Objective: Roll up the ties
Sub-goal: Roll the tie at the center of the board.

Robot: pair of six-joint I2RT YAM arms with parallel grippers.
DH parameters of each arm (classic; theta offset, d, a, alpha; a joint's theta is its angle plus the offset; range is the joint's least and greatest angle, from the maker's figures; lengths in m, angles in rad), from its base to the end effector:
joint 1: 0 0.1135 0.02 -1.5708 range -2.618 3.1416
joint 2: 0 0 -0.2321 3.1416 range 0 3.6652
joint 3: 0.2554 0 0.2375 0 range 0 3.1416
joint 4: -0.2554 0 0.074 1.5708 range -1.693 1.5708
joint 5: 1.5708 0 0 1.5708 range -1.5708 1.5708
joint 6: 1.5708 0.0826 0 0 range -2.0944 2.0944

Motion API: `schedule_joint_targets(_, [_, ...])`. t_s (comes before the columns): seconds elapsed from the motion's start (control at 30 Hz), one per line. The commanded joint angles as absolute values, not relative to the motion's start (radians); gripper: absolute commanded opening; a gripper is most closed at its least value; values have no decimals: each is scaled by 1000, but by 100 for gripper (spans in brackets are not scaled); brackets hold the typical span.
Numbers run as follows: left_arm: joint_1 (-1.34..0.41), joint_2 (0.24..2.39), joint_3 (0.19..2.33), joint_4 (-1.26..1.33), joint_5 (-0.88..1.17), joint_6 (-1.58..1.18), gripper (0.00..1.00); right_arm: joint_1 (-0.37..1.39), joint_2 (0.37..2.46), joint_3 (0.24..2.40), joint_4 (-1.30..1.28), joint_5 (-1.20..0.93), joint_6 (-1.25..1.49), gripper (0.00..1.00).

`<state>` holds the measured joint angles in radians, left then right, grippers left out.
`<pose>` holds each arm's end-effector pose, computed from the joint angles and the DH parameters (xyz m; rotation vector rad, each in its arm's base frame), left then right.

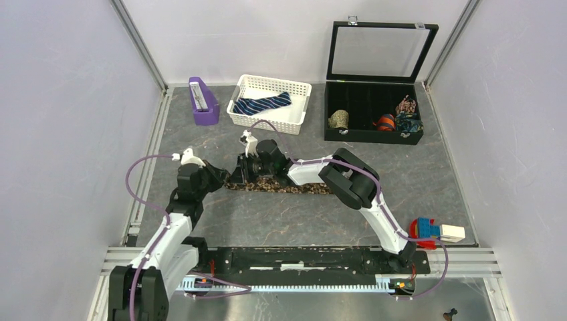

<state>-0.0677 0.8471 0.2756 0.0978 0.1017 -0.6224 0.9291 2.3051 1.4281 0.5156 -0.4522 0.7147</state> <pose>0.2299 -0.0240 0.1424 -0.5081 2.0214 -0.5304 0.2747 0.4280 0.0950 -0.5809 2.1419 1.4527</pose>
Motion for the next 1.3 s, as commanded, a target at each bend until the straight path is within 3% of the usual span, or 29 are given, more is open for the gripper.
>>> schedule_joint_targets(0.0, [-106, 845, 311, 95, 35, -577, 2, 936, 2314, 1456, 560, -469, 720, 25])
schedule_joint_targets(0.73, [-288, 950, 308, 150, -141, -575, 2, 881, 2166, 1229, 601, -482, 680, 25])
schedule_joint_targets(1.27, [-425, 1030, 370, 137, -287, -546, 2, 785, 1977, 1059, 460, -455, 565, 27])
